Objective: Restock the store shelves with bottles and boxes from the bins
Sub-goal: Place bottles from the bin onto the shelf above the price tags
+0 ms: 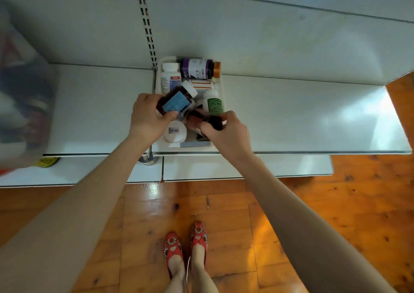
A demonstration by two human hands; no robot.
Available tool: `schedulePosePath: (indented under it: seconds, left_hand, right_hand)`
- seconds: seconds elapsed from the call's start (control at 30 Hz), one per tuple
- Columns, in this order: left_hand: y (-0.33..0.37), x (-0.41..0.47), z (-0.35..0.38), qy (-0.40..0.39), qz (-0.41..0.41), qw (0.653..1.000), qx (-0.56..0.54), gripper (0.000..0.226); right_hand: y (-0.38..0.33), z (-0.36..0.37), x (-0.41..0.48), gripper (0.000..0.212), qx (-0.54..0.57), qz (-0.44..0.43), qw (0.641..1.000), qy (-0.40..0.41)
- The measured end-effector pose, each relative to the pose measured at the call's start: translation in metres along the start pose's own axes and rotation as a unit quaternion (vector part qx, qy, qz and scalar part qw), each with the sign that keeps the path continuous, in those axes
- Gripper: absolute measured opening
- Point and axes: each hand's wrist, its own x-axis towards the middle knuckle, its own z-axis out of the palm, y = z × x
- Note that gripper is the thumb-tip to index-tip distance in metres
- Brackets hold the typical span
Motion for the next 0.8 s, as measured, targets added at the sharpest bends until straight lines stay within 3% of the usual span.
schedulePosePath:
  seconds: [0.17,0.43,0.8]
  left_hand:
    - [0.015,-0.067,-0.024,0.035,-0.111,0.979,-0.168,0.042]
    - [0.048,-0.176,-0.079,0.022,-0.194,0.943,-0.268,0.037]
    - [0.124,-0.252,-0.180,0.091,-0.137,0.903,-0.398,0.030]
  right_hand:
    - [0.011,-0.023,-0.036,0.033,0.101,0.040,0.993,-0.035]
    - [-0.001,-0.066,-0.123,0.032,0.196,0.009,0.977,-0.085]
    - [-0.050,-0.123,-0.204,0.037,0.271,-0.009,0.940,-0.206]
